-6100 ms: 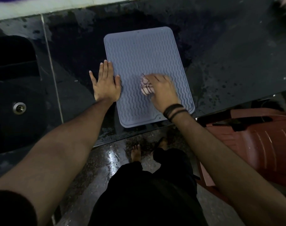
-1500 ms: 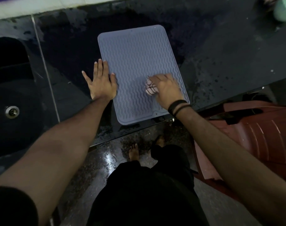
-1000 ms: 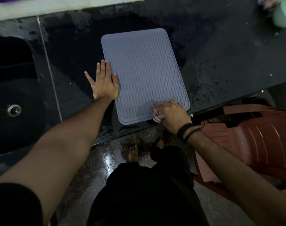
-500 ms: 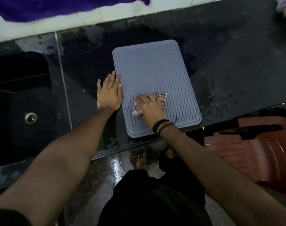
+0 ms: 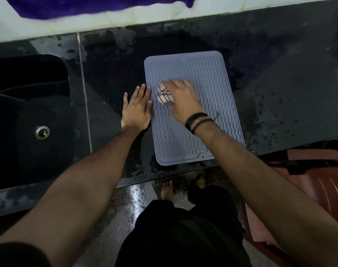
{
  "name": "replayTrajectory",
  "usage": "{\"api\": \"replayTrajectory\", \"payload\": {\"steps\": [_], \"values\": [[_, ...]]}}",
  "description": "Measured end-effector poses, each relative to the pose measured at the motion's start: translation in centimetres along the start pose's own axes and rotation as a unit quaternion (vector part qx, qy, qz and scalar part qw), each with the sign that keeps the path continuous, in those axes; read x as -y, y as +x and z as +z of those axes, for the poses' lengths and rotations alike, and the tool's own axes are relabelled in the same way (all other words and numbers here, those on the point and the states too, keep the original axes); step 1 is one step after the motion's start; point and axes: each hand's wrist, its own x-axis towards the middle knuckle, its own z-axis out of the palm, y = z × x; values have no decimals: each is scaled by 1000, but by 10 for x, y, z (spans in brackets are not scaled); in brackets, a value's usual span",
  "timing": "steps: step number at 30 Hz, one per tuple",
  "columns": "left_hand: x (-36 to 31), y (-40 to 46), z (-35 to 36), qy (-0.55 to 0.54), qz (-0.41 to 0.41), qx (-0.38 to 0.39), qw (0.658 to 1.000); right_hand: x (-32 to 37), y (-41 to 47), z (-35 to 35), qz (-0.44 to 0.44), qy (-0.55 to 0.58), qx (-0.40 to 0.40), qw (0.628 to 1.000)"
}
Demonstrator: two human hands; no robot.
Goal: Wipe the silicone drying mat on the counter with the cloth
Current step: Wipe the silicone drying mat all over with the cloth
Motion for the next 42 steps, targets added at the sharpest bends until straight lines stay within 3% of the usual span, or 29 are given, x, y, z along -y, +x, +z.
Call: {"api": "replayTrajectory", "payload": {"steps": [3,10,16,18,21,23,27,33,39,42], "values": [[1,-1,0,0,0,-3,1000,12,1,32,-7,-13,86,996],[0,1,5,15,-11,2,1000,1,-74,44,-77,-80,94,989],[0,0,5,10,-6,-2,1000,-6,-124,21,-82,-58,171,980],[0,0,5,7,-6,-5,1000,-9,-111,11,-52,-12,153,987],[1,-1,6,10,3,-9,1000,-4,-71,3,-1,34,43,999],[2,0,6,11,7,-7,1000,6,-48,8,12,36,14,999],[3,2,7,21,-4,-7,1000,25,-55,37,-15,-22,119,993],[3,4,9,17,-10,-5,1000,22,-124,46,-63,-58,95,992],[1,3,8,20,-8,-12,1000,10,-144,18,-96,-5,206,974],[1,3,7,14,-12,-12,1000,-1,-104,-3,-46,68,155,984]]}}
